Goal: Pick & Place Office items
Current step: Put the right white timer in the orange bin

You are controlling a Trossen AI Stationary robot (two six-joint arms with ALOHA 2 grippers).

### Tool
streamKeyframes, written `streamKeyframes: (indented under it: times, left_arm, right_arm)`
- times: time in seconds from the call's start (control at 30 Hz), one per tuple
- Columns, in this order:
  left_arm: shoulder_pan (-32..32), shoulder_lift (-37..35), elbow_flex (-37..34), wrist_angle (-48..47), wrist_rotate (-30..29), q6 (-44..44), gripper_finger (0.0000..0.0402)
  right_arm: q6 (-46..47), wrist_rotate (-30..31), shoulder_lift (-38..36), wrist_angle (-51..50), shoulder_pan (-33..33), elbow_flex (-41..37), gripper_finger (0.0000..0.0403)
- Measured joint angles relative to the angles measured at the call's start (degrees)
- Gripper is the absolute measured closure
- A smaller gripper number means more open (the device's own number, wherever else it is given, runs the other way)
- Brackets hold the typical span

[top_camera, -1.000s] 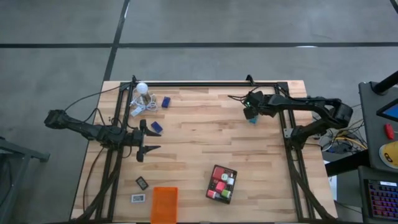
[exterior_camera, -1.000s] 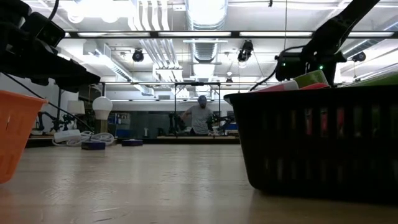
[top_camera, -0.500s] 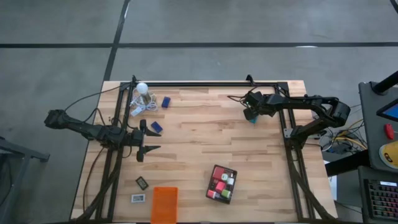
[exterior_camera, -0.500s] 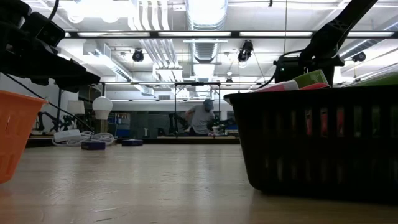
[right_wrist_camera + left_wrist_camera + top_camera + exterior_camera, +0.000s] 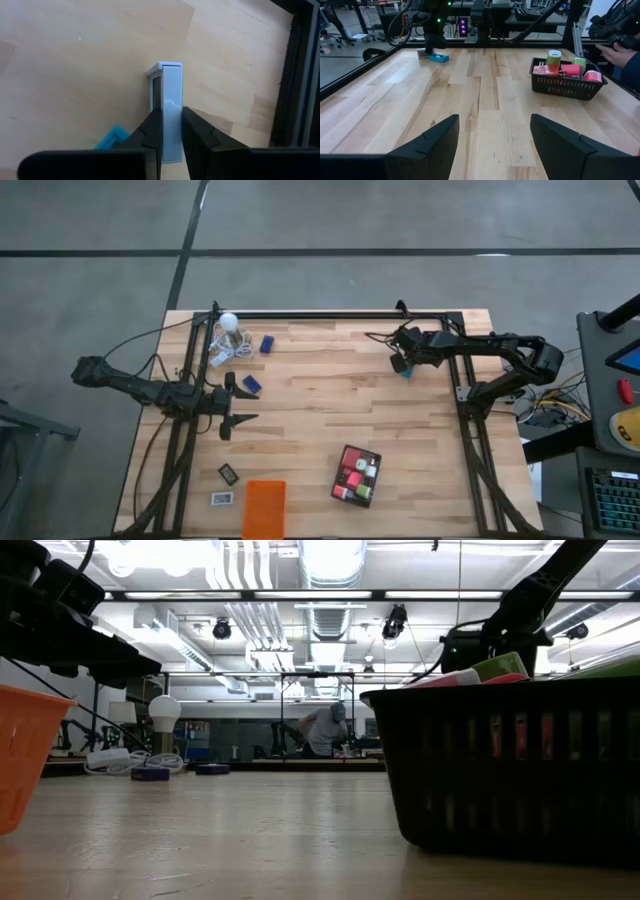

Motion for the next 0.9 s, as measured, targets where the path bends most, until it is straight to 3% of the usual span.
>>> streamKeyframes:
  times: [0.53,0.9]
  left_arm:
    - [0.0,0.0,0.0,0.0,0.0,0.0,0.0149]
    - [0.0,0.0,0.0,0.0,0.0,0.0,0.0149]
  right_arm:
    - [0.0,-0.3,-1.0,2.2,0.9,2.1,0.0358]
    - [-0.3,0.0,-9.4,2.6,6.6,3.5,0.0357]
